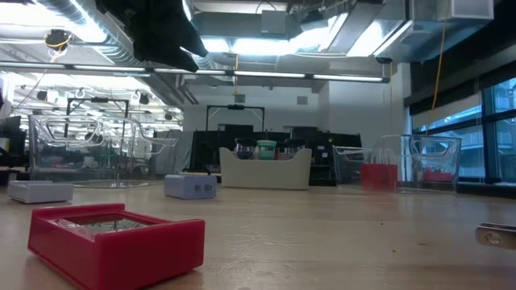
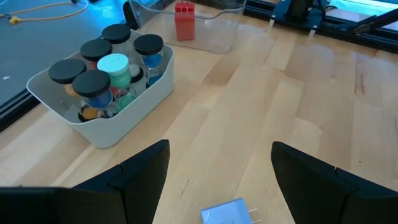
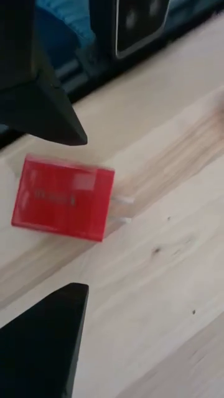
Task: Pick & Place Office items
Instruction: Put the red charger adapter into the right transparent bin
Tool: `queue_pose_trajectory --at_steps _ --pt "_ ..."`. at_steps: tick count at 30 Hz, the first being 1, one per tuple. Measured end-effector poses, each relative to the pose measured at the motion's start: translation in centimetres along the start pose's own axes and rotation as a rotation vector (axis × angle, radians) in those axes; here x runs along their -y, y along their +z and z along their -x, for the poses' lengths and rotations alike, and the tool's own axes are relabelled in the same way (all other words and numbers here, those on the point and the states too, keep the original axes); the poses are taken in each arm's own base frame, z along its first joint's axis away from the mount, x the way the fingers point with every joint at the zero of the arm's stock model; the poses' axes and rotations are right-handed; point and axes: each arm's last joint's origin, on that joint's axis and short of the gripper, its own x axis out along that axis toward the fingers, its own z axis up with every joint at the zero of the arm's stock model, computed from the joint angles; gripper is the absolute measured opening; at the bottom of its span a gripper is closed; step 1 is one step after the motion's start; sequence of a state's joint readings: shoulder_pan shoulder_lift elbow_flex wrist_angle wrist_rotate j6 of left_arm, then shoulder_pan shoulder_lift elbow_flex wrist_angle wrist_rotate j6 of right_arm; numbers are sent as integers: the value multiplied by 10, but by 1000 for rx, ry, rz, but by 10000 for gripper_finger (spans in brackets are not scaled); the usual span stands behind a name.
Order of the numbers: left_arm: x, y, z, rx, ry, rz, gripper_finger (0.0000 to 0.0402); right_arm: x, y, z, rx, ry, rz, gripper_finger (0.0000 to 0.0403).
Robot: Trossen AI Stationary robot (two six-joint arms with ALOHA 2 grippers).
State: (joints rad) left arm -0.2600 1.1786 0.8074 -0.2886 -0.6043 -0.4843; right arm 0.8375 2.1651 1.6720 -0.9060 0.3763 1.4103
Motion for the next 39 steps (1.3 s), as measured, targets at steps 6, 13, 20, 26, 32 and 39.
queue_pose_trajectory --at_steps 6,13,20,26,32,39 --pt "0 0 0 1 2 0 278 2 -3 -5 -3 -12 4 382" --pt "0 0 0 1 2 0 278 -5 -14 -32 -24 0 133 381" --pt "0 0 0 1 2 0 278 -5 -14 -34 -28 -4 178 381" --pt "0 0 0 0 2 0 278 -4 -14 -33 -29 -9 178 343" --pt "0 0 0 3 5 0 278 -4 -14 -34 -30 -10 175 248" --pt "2 5 0 42 -16 31 278 1 2 -31 -133 -3 128 215"
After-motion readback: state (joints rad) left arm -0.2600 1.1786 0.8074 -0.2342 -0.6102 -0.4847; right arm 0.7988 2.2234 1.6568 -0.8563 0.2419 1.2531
